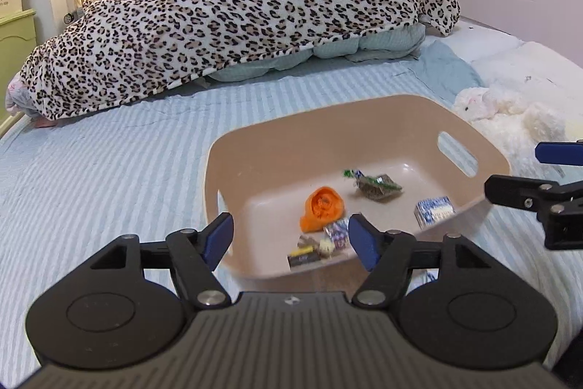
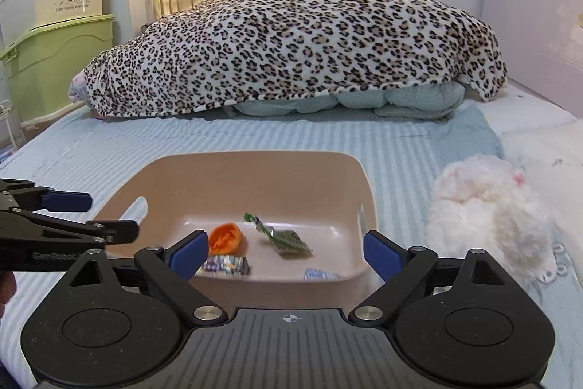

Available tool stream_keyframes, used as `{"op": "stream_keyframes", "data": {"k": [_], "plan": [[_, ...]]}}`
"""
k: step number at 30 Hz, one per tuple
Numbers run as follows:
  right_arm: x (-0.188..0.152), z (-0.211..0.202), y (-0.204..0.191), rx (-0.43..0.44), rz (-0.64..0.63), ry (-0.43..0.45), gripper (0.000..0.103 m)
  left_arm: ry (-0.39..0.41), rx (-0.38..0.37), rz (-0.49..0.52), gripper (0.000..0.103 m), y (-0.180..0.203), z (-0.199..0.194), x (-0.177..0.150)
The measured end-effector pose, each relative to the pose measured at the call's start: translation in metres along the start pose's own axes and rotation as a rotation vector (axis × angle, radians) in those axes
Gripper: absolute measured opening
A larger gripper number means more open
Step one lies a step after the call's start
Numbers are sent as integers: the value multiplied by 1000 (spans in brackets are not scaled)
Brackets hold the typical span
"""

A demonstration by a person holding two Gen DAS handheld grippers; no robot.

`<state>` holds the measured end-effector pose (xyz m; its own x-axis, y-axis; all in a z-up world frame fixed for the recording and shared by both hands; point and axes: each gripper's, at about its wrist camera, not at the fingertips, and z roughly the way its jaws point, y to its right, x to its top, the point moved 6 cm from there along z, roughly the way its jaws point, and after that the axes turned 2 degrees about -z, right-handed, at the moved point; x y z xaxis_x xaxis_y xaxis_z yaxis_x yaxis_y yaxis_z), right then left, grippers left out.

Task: Organize objects
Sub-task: 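Carry both items over the basket and open both tools to drop them, then grasp the floral scrunchie with the left tool while the right tool grasps the white box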

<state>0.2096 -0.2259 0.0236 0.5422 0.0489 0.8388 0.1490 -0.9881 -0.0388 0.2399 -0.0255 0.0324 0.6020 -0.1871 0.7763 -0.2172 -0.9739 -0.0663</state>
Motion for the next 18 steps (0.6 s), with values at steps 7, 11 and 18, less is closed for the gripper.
{"op": "stream_keyframes", "data": {"k": [7,11,18], "plan": [[-28,-18,7,-15,0,-45,98,-50,-13,-19,73,-2,-16,-31],[-52,-19,8,-26,-28,-98,98,-96,-27,-30,73,-2,-17,-54],[-91,-16,11,-34,-60,-193,98,-170,-48,-20,73,0,-12,-88]]}}
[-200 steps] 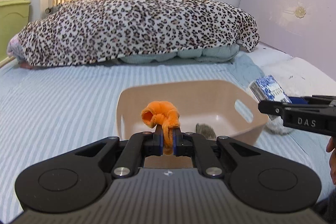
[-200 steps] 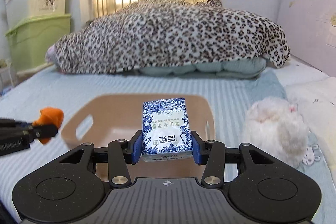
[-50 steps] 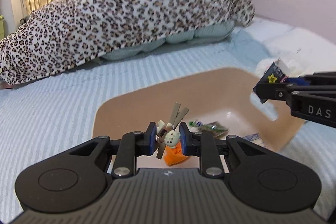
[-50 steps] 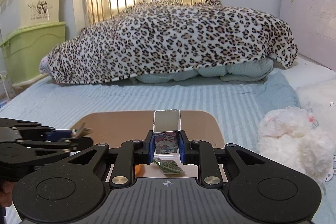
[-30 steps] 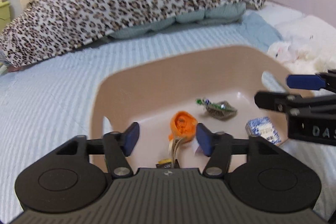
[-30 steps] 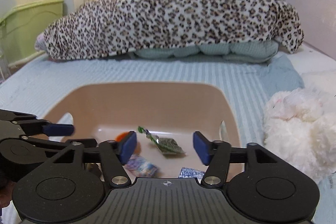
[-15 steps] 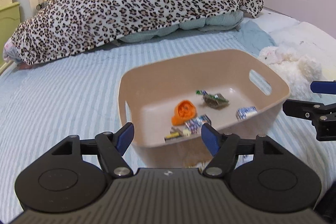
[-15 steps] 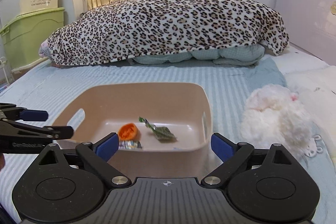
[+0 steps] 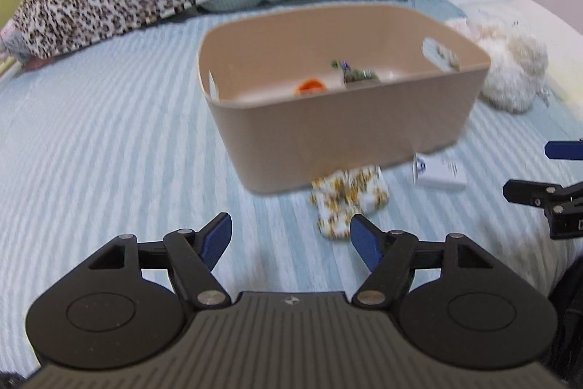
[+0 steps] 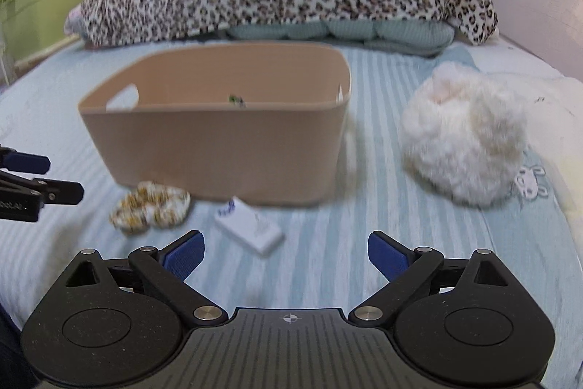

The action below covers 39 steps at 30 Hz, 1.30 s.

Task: Organize objects
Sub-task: 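Grasp the floral scrunchie with the left tool while the right tool grasps the white box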

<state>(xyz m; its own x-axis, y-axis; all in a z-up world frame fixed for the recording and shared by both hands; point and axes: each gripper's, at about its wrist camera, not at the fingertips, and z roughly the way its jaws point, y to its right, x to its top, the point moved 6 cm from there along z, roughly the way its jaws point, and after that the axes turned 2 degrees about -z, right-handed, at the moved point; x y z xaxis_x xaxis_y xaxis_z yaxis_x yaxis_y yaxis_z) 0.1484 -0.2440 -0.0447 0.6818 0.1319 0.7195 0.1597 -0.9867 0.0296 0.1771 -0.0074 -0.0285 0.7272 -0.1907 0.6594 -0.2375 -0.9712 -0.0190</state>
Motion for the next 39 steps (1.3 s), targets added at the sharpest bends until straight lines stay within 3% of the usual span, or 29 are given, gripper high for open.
{"op": "stream_keyframes", "data": {"k": [14,22,33,34,36,39], "plan": [[-25,46,0,18,-32,-112,98,-95,-47,-20,73,13,51,-18],[-25,74,-4,21,-51,-131,98,-65,-44,-28,79,19,67,-5],[-12,97,-11,45,-65,-82,98,-14,-39,-43,82,24,84,11],[-10,99,-13,47,-69,-74,96,-9,-42,-44,81,25,84,12],[-8,102,-19,60,-84,-65,89,-3,-56,-29,67,28,84,12],[-6,103,-26,70,-121,-52,74,-2,-70,29,35,33,82,11]]}}
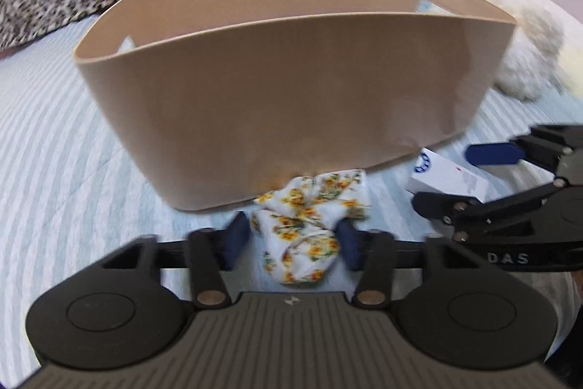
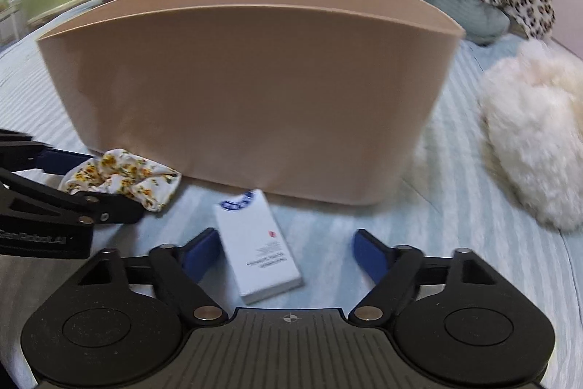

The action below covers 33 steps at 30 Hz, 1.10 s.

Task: Organize objects
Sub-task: 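Grasp the floral scrunchie with the left tool while the right tool grasps the white box, then lift both items over the basket and release them inside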

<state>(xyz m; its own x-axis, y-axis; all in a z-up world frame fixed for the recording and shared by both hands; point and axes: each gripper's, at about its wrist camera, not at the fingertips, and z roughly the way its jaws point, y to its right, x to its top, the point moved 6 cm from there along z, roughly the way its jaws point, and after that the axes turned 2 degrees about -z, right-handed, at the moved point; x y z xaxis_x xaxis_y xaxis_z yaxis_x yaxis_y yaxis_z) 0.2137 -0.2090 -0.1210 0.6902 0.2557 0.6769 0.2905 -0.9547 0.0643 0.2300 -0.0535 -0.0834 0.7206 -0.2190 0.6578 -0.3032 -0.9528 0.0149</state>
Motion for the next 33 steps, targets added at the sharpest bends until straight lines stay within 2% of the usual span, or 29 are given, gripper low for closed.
{"op": "stream_keyframes", "data": {"k": [3,5,6,12,17,26,33], "plan": [[0,-2,-6,10,-40,2,51,-8,-13,10,21,0,-2,-1],[0,-6,-10,17,-49,-2,28,-11,-18,-9,18,-2,-4,-1],[-1,-8,-12,19,-49,-4,28,-12,-23,-23,13,-3,-5,-2],[-2,-23,-11,22,-6,-15,28,10,-44,-42,11,-6,-22,-10],[3,-50,-10,32,16,18,28,61,-46,-53,11,-11,-46,-11],[24,-110,1,20,53,163,28,210,-43,-30,11,-15,-104,15],[69,-136,9,4,61,280,28,310,-20,-32,11,-22,-126,52]]}}
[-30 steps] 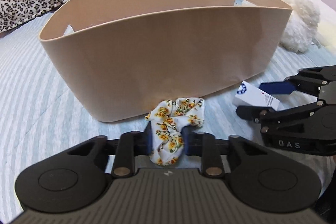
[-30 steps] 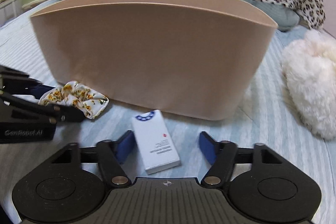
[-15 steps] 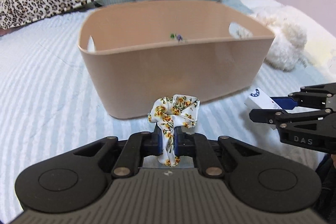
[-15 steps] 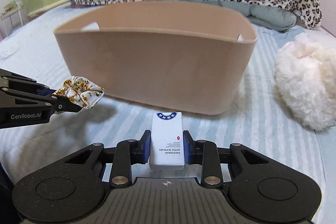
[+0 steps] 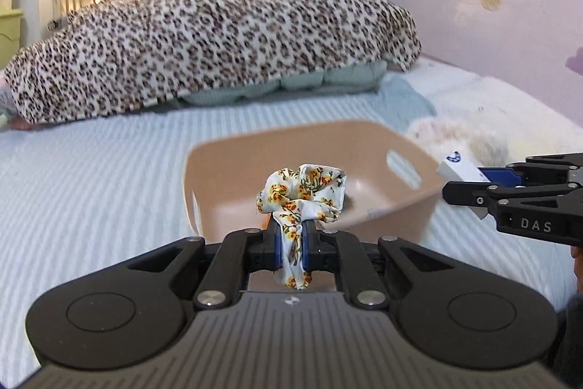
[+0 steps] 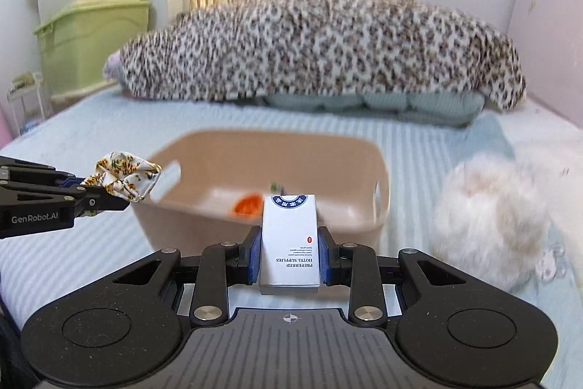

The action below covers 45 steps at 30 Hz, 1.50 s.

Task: Organize objects
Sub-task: 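Lift both items over the basket and release them inside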

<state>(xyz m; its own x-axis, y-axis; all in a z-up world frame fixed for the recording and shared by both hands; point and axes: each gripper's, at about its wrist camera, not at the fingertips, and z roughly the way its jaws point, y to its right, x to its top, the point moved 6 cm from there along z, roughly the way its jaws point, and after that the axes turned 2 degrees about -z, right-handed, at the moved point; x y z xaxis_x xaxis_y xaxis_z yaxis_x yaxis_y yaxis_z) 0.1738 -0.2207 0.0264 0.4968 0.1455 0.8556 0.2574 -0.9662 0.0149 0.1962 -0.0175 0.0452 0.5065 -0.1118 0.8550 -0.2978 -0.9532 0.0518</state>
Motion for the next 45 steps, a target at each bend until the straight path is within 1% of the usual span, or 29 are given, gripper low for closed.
{"op": "stream_keyframes", "data": {"k": [4,7,10,13,16,18,20,25,26,27,28,29,30,31,32,33,34,38,39,41,45], "plan": [[23,3,1,-17,9,55,28,26,10,-7,11,-4,13,24],[39,13,2,-28,12,79,28,29,17,18,11,-2,30,37],[54,28,3,-40,7,89,28,3,31,5,11,-6,55,47],[61,46,2,-49,9,82,28,-40,52,-14,11,-12,82,48],[63,68,4,-58,12,51,28,-117,74,-33,11,-14,110,39],[57,83,4,-62,14,17,28,-176,95,-48,11,-16,126,29],[51,98,2,-66,5,-25,28,-219,116,-39,11,-16,140,19],[32,123,1,-70,-4,-115,28,-281,122,-43,12,-15,153,-4],[28,125,2,-68,2,-133,29,-292,128,-39,13,-16,155,-5],[25,128,3,-67,8,-146,29,-301,129,-37,16,-16,155,-7],[22,130,4,-67,13,-158,32,-306,130,-38,18,-15,155,-7],[20,131,6,-71,21,-165,40,-306,128,-39,29,-15,153,-6],[19,130,8,-75,32,-163,41,-302,135,-40,43,-16,150,-5],[18,128,9,-73,43,-162,48,-290,140,-43,49,-16,146,-2],[19,125,11,-72,55,-162,57,-274,144,-47,60,-16,141,1],[19,121,12,-72,64,-156,62,-259,147,-52,69,-16,136,4],[21,115,14,-73,69,-149,68,-246,147,-57,72,-15,130,7],[30,88,17,-80,85,-124,78,-226,150,-51,75,-12,105,17],[32,81,18,-79,94,-120,79,-220,154,-48,78,-11,99,19],[34,66,19,-74,117,-115,81,-203,158,-44,80,-8,83,21],[30,42,14,-64,132,-132,82,-193,159,-59,84,-5,56,21]]}}
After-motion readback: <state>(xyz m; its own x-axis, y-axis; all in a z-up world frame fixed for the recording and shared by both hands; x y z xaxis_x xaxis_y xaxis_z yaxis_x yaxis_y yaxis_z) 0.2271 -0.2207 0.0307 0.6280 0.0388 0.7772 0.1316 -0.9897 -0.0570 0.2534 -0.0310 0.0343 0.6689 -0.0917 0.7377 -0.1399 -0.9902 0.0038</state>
